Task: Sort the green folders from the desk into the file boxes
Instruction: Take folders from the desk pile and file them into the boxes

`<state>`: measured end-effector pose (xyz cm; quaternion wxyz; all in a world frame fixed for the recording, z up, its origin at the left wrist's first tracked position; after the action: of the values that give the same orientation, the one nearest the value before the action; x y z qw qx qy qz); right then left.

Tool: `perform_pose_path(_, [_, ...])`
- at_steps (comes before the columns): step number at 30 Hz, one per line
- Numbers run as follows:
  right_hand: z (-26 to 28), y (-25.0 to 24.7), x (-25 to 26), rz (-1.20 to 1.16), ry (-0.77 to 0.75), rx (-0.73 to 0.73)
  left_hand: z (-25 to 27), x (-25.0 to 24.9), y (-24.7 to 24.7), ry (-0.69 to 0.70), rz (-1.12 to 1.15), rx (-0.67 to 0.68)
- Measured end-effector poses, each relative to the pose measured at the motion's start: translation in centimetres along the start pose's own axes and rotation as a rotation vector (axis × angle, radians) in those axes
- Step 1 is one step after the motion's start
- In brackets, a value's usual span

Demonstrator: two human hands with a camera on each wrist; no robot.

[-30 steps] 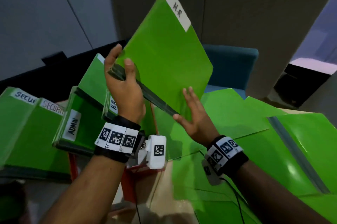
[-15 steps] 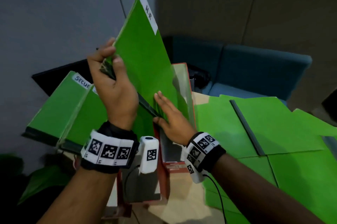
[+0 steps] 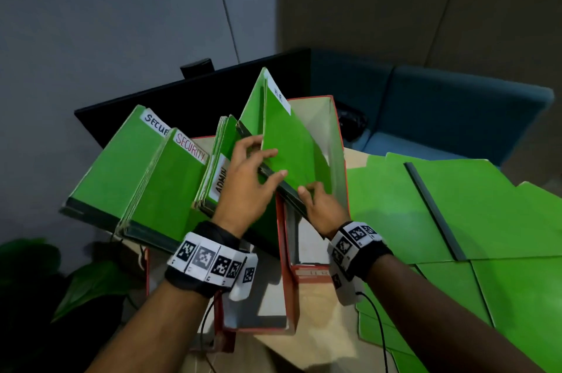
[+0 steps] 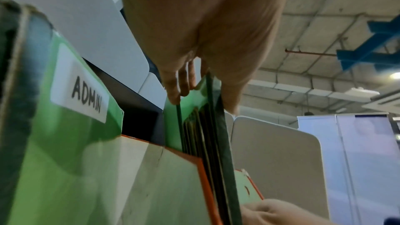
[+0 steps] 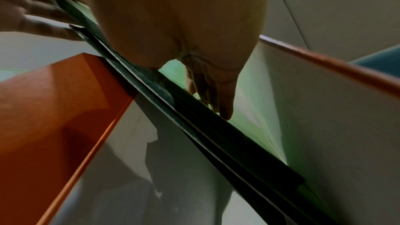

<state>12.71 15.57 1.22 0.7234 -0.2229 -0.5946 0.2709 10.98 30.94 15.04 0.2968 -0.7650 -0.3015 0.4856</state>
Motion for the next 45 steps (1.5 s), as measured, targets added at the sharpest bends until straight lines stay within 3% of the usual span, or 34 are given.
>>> perform_pose_path(4, [-0.6,0.0,-1.7,0.068,0.060,-0.060,0.6,0.7,2.7,0.051,-0.178,0.149])
perform_pose_path(7, [-0.9,-0.6,-1.5,0.054,0.043,-0.122,0.8,0.7,3.2,0.048,-0.289,0.099])
perform_pose_path(12, [0.0,-0.9,-1.0,0.043,0.015,-0.084,0.0,-1.1,2.8,0.094,-0.569,0.083])
perform_pose_path(18, [3.6,-6.0,0.3,-0.131,-0.277,-0.251,-1.1,-5.6,4.6,0.154,-0.308,0.027])
perform_pose_path(21, [5.5,-9.7,-2.0,-0.149,-0.378,-0.372,-1.2,-8.2,8.4,0.230,-0.114,0.112])
perform_pose_path(28, [10.2,-16.5,-14.3,0.023,0.021,-0.429,1.2,-14.9,18.2,0.331,0.138,0.326])
perform_pose_path(34, [16.3,-18.7,-25.0,0.145,0.373,-0.302,3.8,-17.7,26.4,0.257,0.151,0.547])
perform_pose_path(38, [18.3,-19.6,-28.2,0.154,0.428,-0.283,5.7,-18.9,30.3,0.233,0.118,0.675])
perform_pose_path(45, [16.7,-19.3,-29.5,0.204,0.435,-0.183,6.3,-20.1,34.2,0.159,0.122,0.718])
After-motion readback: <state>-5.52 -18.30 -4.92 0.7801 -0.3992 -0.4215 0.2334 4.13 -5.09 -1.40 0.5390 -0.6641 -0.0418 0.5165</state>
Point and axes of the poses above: each hand's wrist, its own z-axis away from the middle knuckle, its own y-axis out of the palm, x = y × z, the point moved 5 cm from there along -z, towards the middle knuckle
